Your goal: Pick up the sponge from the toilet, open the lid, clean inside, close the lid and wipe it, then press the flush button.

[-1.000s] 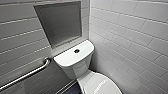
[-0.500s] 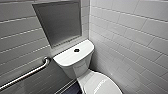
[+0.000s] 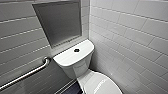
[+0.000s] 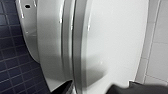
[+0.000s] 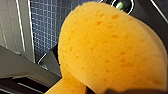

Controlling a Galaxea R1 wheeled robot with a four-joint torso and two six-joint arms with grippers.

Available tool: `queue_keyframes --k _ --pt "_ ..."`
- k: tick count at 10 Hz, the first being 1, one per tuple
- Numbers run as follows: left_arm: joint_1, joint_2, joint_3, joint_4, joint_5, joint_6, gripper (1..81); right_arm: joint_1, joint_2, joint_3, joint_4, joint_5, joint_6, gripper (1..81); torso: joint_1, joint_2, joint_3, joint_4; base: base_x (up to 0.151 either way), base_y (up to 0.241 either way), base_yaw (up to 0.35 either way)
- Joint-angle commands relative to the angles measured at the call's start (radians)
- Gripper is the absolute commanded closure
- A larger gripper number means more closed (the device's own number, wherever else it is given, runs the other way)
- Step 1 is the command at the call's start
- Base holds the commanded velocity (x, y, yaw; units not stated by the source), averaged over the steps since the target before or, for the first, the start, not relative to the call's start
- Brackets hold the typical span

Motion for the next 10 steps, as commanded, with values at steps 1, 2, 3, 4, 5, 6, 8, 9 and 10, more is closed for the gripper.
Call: queue_keyframes --k 1,2,3,4,5,6,8,9,10 --pt "-0.101 0.015 0.027 -0.002 0.071 -0.003 1.0 0.009 -0.028 0.016 -0.026 -0.049 -0.001 81.1 0.0 0.0 -0.05 0.0 0.0 0.0 0.0" --pt "-0.101 0.021 0.026 -0.001 0.071 -0.003 1.0 0.01 -0.028 0.016 -0.026 -0.049 -0.001 81.1 0.0 0.0 -0.002 0.0 0.0 0.0 0.0" --pt "-0.101 0.025 0.023 0.001 0.071 -0.003 1.0 0.012 -0.028 0.018 -0.026 -0.049 -0.001 81.1 0.0 0.0 -0.008 0.0 0.0 0.0 0.0" --pt "-0.101 0.035 0.011 0.001 0.071 -0.003 1.0 0.012 -0.028 0.016 -0.026 -0.049 -0.001 81.1 0.0 0.0 -0.011 0.0 0.0 0.0 0.0" --pt "-0.101 0.051 -0.015 0.001 0.072 -0.003 1.0 0.012 -0.028 0.015 -0.026 -0.049 -0.001 81.1 0.0 0.0 -0.011 0.0 0.0 0.0 0.0" --pt "-0.101 0.067 -0.032 0.001 0.072 -0.003 1.0 0.012 -0.028 0.016 -0.026 -0.049 -0.001 81.1 0.0 0.0 -0.011 0.0 0.0 0.0 0.0" --pt "-0.101 0.09 -0.048 0.002 0.072 -0.002 1.0 0.013 -0.03 0.018 -0.026 -0.048 0.0 81.1 0.0 0.0 -0.011 0.0 0.0 0.0 0.0" --pt "-0.101 0.113 -0.084 0.002 0.072 0.0 1.0 0.012 -0.031 0.024 -0.026 -0.048 0.0 81.1 0.0 0.0 -0.011 0.0 0.0 0.0 0.0" --pt "-0.097 0.137 -0.124 0.001 0.072 0.0 1.0 0.013 -0.031 0.024 -0.026 -0.048 0.0 81.1 0.0 0.0 -0.011 0.0 0.0 0.0 0.0"
